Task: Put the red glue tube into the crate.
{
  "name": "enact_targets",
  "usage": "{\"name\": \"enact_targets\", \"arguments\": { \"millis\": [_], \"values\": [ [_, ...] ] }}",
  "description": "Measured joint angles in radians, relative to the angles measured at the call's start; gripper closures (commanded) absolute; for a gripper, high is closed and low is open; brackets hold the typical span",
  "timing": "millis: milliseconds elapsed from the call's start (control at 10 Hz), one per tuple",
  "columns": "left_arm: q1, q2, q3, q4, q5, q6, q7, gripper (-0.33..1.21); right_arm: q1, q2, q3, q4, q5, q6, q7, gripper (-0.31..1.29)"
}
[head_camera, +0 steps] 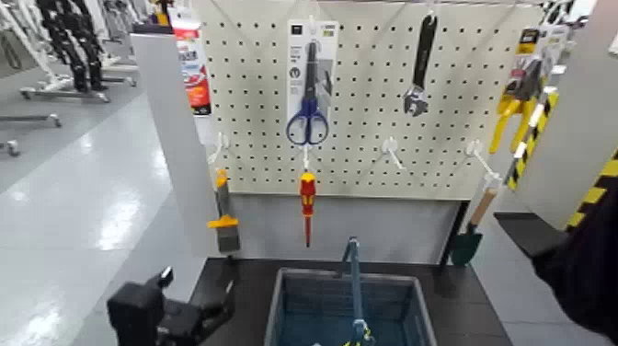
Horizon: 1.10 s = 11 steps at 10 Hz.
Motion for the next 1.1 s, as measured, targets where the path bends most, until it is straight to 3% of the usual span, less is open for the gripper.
{"name": "enact_targets", "arguments": {
  "millis": [300,600,1100],
  "values": [
    [-0.092,-0.020,0.074,-0.066,0.000,0.128,-0.135,0.08,-0.001,0.000,0.003,-0.001,0.000,0.002,0.000,0.14],
    [-0.207,-0.021,0.152,-0.090,0.011,0.230,-0.248,0.09,-0.002,0.000,0.006,-0.002,0.000,0.003,0.000,0.14],
    [-0.421,-0.005,0.204,0.034,0.092,0.278,-0.435,0.11,-0.005,0.000,0.013,-0.005,0.000,0.012,0.000,0.14]
  ]
}}
